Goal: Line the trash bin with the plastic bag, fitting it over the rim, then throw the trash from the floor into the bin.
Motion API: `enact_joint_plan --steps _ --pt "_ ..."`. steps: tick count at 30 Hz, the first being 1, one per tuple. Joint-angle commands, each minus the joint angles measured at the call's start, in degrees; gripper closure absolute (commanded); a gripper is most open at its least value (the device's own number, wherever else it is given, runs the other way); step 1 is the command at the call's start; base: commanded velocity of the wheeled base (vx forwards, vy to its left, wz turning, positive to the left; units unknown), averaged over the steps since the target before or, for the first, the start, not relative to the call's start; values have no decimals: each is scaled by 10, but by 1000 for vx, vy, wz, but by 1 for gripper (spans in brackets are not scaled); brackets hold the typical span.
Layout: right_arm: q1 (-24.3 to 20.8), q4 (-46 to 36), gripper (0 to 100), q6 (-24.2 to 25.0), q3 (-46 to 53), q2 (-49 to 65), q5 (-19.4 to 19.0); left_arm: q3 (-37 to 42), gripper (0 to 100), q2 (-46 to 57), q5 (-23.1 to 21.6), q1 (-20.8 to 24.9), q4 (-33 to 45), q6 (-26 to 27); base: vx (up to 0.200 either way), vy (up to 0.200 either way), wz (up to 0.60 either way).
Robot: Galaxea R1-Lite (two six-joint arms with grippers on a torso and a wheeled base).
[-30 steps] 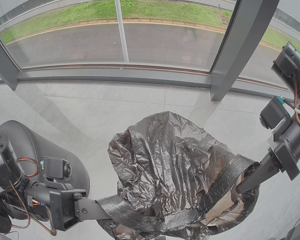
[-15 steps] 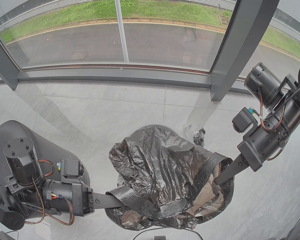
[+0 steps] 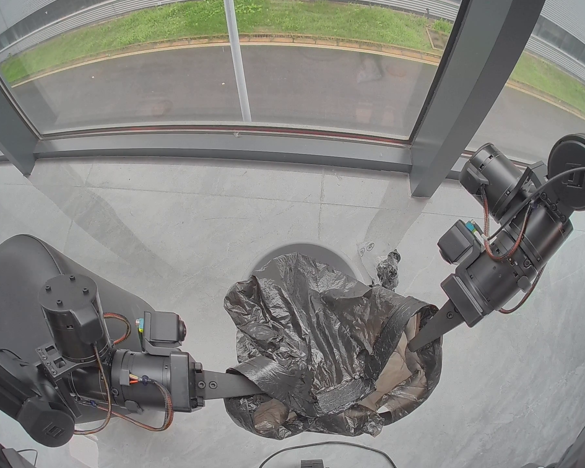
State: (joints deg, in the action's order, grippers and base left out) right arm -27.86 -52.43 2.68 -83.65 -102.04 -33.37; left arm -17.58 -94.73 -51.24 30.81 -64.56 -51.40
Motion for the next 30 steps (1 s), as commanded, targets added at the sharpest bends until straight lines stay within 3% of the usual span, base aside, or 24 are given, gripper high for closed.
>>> enact_joint_plan --steps 1,15,23,30 --pt "11 10 100 0 16 -13 0 -2 100 -35 0 0 -6 -1 0 0 0" --pt "50 117 100 4 21 -93 -2 -59 100 -152 -1 -6 -61 -11 0 0 0" --pt "66 162 100 6 7 -138 -2 -75 100 -249 -3 -22 -220 -71 0 0 0" --pt "61 222 100 28 12 -149 -2 -85 100 -269 -2 -39 -243 -81 0 0 0"
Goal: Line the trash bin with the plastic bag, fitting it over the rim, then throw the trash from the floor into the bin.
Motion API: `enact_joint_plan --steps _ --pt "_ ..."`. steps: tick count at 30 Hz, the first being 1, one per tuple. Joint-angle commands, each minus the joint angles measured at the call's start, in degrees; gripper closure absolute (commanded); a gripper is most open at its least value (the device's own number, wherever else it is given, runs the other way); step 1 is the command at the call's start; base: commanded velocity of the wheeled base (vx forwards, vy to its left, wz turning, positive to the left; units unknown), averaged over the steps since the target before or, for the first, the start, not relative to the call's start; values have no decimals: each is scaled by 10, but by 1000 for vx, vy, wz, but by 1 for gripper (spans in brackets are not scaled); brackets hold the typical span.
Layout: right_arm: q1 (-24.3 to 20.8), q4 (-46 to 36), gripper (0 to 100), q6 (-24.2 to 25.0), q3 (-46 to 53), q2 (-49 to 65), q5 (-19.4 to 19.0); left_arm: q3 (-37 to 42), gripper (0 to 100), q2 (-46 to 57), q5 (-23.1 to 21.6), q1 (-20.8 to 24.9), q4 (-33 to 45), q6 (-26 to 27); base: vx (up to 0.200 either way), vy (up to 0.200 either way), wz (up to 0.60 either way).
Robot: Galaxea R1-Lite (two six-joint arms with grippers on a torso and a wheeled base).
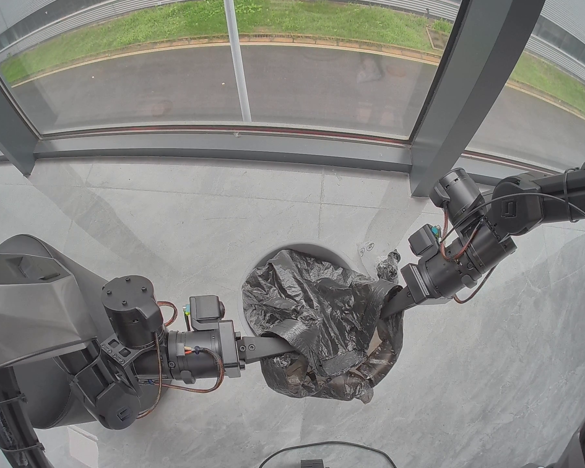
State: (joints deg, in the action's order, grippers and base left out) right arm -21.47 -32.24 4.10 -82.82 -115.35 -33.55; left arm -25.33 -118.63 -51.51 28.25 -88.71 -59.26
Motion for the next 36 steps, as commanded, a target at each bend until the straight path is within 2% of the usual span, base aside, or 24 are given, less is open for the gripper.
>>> enact_joint_plan --steps 1,10,15,17,18,21,24,27,36 --pt "-3 32 100 21 5 -17 0 -9 100 -30 2 -18 -1 -2 0 0 0" --pt "-23 116 100 73 13 -20 2 -9 100 -13 2 -50 -1 -2 0 0 0" --pt "-42 175 100 127 14 -20 11 -13 100 14 2 -67 -1 -2 0 0 0" --pt "-50 203 100 157 20 -21 22 -16 100 23 2 -77 -1 -2 0 0 0" --pt "-50 203 100 157 20 -21 22 -16 100 23 2 -77 -1 -2 0 0 0" --pt "-60 271 100 188 45 -26 58 -22 100 23 2 -93 -1 -2 0 0 0" --pt "-63 322 100 202 67 -31 78 -37 100 14 3 -102 -1 -4 0 0 0" --pt "-62 344 100 210 77 -37 81 -46 100 5 3 -107 -1 -6 0 0 0" --pt "-45 349 100 205 88 -48 82 -84 100 -56 4 -134 -1 -6 0 0 0"
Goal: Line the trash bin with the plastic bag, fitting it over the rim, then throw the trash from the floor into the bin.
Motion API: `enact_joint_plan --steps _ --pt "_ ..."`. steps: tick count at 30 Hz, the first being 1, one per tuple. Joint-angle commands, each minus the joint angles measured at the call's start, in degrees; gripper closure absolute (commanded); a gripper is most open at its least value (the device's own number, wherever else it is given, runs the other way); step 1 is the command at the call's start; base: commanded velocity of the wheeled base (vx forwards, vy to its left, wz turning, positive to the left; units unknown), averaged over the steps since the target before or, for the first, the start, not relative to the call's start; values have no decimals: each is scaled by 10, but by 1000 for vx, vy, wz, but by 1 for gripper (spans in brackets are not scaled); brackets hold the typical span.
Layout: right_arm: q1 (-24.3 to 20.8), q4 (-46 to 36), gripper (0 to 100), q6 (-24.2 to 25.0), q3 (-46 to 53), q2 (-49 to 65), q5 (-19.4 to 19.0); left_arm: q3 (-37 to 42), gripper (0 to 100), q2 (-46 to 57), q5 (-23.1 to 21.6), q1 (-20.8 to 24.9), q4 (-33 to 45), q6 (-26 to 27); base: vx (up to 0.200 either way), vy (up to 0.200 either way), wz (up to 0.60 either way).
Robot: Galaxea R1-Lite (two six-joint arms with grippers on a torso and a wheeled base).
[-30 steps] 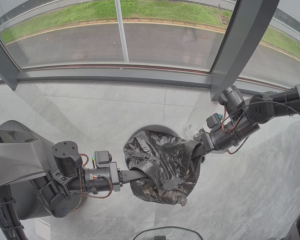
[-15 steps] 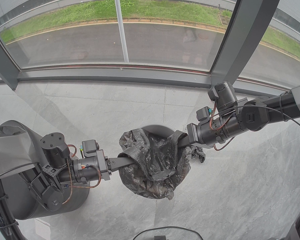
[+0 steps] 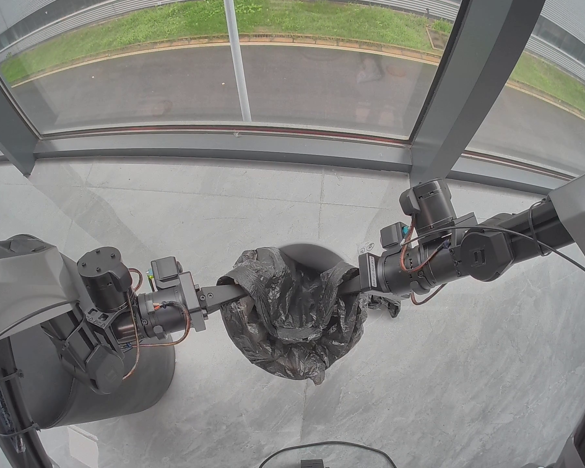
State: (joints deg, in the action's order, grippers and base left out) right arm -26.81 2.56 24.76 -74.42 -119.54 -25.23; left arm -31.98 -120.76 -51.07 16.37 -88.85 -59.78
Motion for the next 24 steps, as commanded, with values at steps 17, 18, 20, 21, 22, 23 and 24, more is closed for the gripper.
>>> enact_joint_plan --steps 17,18,20,21,22,23,24 --pt "18 32 100 -36 88 -6 49 -19 100 -67 -2 -20 0 0 0 0 0" --pt "18 32 100 -36 88 -6 49 -19 100 -67 -2 -20 0 0 0 0 0" --pt "18 86 100 -37 123 -12 49 -20 100 -72 -3 -14 0 0 0 0 0" --pt "18 99 100 -36 129 -17 49 -21 100 -74 -2 -10 0 0 0 0 0" --pt "18 101 100 -36 130 -18 49 -21 100 -74 -1 -9 0 0 0 0 0" --pt "18 119 100 -35 136 -27 51 -23 100 -76 0 -4 0 0 0 0 0" --pt "19 128 100 -36 139 -30 51 -27 100 -79 0 -2 0 0 0 0 0"
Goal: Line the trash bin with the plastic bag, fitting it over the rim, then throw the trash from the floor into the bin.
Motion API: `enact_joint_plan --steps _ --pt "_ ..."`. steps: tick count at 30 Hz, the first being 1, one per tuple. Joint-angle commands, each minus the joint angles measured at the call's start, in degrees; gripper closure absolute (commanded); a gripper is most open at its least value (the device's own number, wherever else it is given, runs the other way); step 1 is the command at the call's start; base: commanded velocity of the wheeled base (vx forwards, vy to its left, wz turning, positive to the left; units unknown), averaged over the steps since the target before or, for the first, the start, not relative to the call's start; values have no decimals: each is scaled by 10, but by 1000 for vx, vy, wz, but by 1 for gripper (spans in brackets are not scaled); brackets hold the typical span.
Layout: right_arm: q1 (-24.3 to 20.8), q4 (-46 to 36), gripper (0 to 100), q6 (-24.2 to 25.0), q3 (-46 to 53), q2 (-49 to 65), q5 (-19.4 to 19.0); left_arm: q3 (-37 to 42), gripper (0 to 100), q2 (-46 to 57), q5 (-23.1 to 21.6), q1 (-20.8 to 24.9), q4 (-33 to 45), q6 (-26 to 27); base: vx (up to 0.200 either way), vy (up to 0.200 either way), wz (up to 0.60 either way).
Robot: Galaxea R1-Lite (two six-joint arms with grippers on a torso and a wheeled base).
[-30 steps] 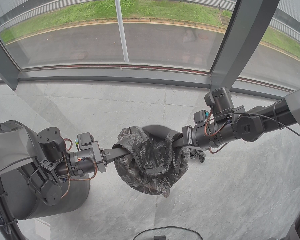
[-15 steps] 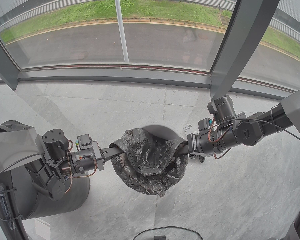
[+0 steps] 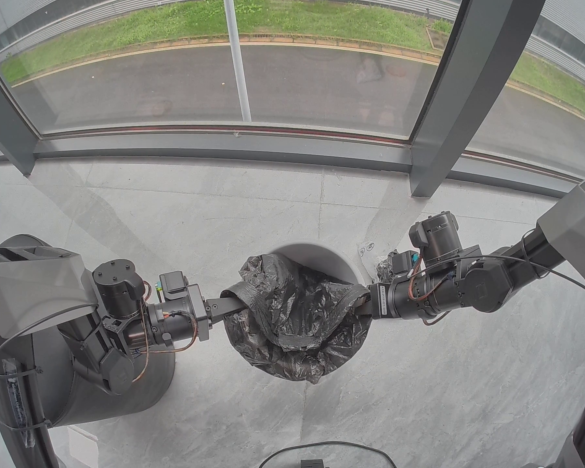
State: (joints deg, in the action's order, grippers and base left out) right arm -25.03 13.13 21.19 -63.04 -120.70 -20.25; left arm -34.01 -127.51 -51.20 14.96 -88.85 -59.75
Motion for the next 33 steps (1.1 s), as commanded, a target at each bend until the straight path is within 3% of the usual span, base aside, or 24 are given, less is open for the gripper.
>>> enact_joint_plan --steps 1,9,17,18,27,33 --pt "3 26 100 0 27 -19 1 -9 100 -13 1 13 0 0 0 0 0" --pt "16 28 100 -2 41 -16 3 -9 100 -12 1 13 0 0 0 0 0" --pt "20 70 100 4 42 -21 31 -13 100 -12 2 13 0 0 0 0 0" --pt "20 79 0 5 43 -24 37 -18 100 -12 2 12 0 -1 0 0 0" --pt "29 86 0 3 47 -17 42 -37 100 -19 2 6 0 -1 0 0 0" --pt "23 99 0 -7 43 58 42 -45 100 -14 2 4 0 -1 0 0 0"
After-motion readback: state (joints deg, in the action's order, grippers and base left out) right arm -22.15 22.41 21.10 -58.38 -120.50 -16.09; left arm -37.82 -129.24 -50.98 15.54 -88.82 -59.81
